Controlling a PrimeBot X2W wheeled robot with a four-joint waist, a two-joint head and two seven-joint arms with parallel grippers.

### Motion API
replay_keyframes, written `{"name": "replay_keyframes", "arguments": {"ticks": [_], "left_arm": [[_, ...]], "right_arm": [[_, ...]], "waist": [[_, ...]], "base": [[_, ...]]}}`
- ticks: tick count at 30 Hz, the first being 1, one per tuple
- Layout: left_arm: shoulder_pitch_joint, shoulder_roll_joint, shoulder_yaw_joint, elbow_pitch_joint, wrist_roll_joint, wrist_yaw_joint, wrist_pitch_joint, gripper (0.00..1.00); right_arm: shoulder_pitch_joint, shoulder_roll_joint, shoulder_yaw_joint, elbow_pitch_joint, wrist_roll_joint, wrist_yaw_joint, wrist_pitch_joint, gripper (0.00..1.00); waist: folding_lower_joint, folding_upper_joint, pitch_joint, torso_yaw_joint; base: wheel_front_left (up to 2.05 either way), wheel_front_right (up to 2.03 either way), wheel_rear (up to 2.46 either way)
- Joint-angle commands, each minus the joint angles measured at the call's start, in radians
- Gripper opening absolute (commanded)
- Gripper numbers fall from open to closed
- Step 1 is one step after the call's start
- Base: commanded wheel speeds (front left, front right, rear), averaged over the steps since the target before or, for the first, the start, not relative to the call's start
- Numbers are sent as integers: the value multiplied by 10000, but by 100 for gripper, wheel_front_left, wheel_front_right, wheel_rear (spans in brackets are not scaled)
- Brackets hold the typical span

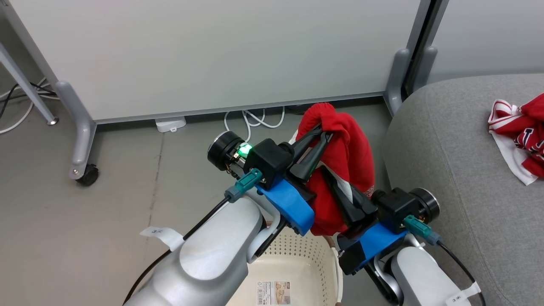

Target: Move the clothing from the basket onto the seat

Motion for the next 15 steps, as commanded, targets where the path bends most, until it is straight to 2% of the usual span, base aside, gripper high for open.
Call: {"name": "replay_keyframes", "arguments": {"ticks": [1, 5, 6, 7, 15], "left_arm": [[-96, -15, 23, 12, 27, 18, -51, 0], [-99, -13, 53, 48, -3, 62, -51, 0], [-76, -12, 90, 55, -69, 77, -51, 28], [-84, -14, 64, 91, -66, 74, -51, 100], [-165, -12, -25, 177, -54, 132, -51, 100]], "right_arm": [[-15, -15, 20, -42, 41, 1, -4, 0], [-41, -13, 27, -54, 56, 1, -3, 0], [-52, -15, 29, -57, 60, 1, -3, 0], [-63, -14, 27, -63, 65, 1, -3, 0], [-89, -24, -27, -85, 53, 1, -5, 0]], "waist": [[0, 0, -10, 9], [0, 0, 10, 26], [0, 0, 15, 28], [0, 0, 20, 29], [0, 0, 50, 24]], "base": [[0, 0, 0], [0, 0, 0], [0, 0, 0], [0, 0, 0], [0, 0, 0]]}}
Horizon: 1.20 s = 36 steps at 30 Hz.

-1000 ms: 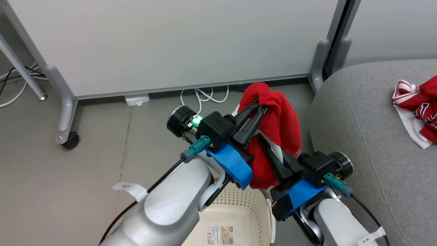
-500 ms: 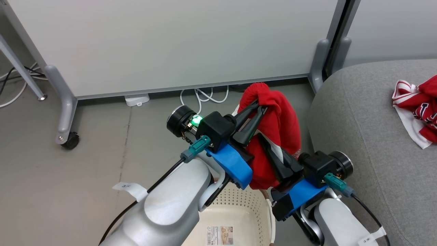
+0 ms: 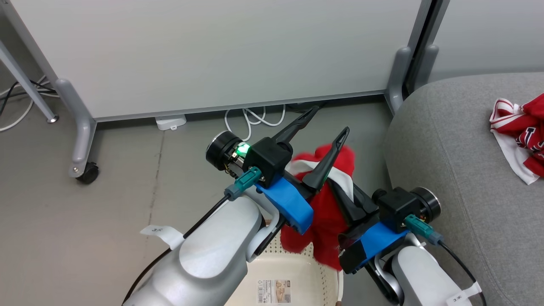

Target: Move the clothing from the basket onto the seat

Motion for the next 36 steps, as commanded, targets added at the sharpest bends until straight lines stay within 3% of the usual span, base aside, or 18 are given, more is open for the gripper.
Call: {"name": "replay_keyframes", "arguments": {"ticks": [1, 19, 36], "left_arm": [[-125, -3, -16, 29, 1, 58, -51, 100], [-207, -1, -11, -50, 181, 165, -51, 100], [-471, 65, -223, 166, 304, 117, -50, 100]], "right_arm": [[-87, -24, -23, -41, 47, 1, -7, 0], [-201, -125, -343, -361, 27, 1, -7, 0], [8, -202, -1219, -1109, -26, 1, -7, 0]], "waist": [[0, 0, 10, -4], [0, 0, 449, -420], [0, 0, 1270, -1921]], "base": [[0, 0, 0], [0, 0, 0], [0, 0, 0]]}}
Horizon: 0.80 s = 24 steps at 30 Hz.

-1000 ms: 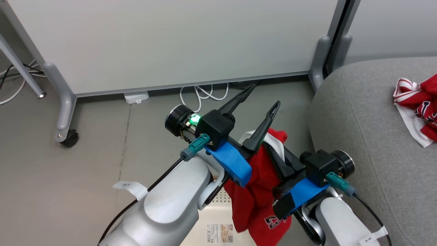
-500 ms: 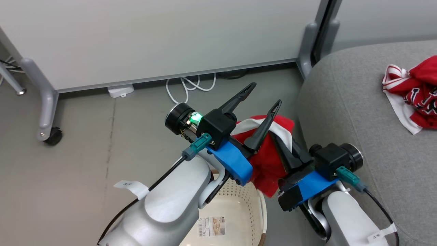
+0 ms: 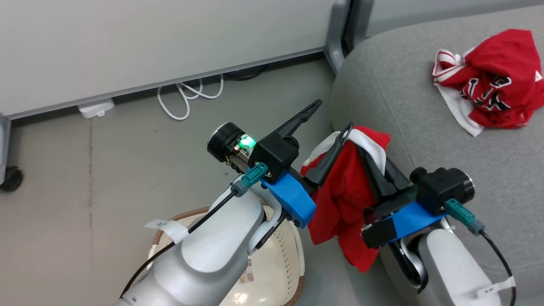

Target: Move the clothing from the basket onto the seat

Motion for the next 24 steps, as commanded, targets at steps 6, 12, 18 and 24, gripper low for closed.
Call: {"name": "replay_keyframes", "arguments": {"ticks": [6, 12, 18, 24], "left_arm": [[-236, 36, -127, 114, 92, -5, -48, 100], [-319, 25, -270, 208, 92, -19, -46, 100], [-397, 13, -408, 264, 75, -42, -46, 100], [-406, 3, -417, 247, 64, 0, -48, 100]], "right_arm": [[229, -39, -486, -295, -51, 1, -7, 0], [476, -84, -992, -559, -90, 1, -7, 0], [769, -105, -1472, -789, -115, 1, -7, 0], [896, -75, -1702, -940, -104, 1, -7, 0]], "waist": [[0, 0, 320, -582], [0, 0, 519, -1010], [0, 0, 692, -1310], [0, 0, 828, -1404]], "base": [[0, 0, 0], [0, 0, 0], [0, 0, 0], [0, 0, 0]]}}
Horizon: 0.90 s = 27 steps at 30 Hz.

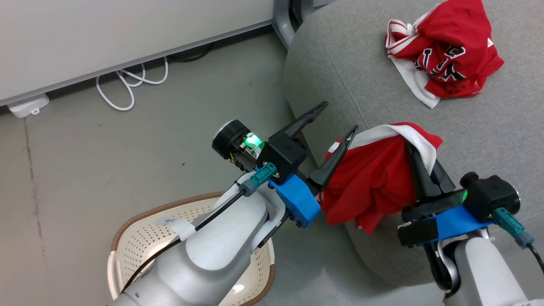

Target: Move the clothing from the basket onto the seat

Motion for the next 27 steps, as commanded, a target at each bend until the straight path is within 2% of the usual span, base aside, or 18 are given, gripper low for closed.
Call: {"name": "replay_keyframes", "arguments": {"ticks": [1, 9, 17, 22, 26, 27], "left_arm": [[-111, 15, 8, 21, -2, 18, -46, 100], [-204, 159, 193, -26, 123, 139, -48, 100], [-473, 367, 299, -100, 335, 275, -43, 100], [-931, 418, 234, -97, 523, 311, 4, 100], [-1249, 386, 176, -95, 650, 345, 13, 100], [-1249, 386, 176, -95, 650, 345, 13, 100]], "right_arm": [[43, -10, -34, -94, -57, 3, -7, 0], [-573, -88, -507, -733, 14, 3, -5, 0], [-2430, -428, -1353, -1437, 226, 3, -5, 0], [-4405, -1122, -2323, -1648, 286, 3, -5, 0], [-5654, -1874, -3199, -1512, 319, 3, -6, 0], [-5654, -1874, -3199, -1512, 319, 3, -6, 0]], "waist": [[0, 0, 39, 10], [0, 0, 440, 189], [0, 0, 1434, 289], [0, 0, 2479, 451], [0, 0, 3126, 598], [0, 0, 3126, 598]], "base": [[0, 0, 0], [0, 0, 0], [0, 0, 0], [0, 0, 0], [0, 0, 0], [0, 0, 0]]}}
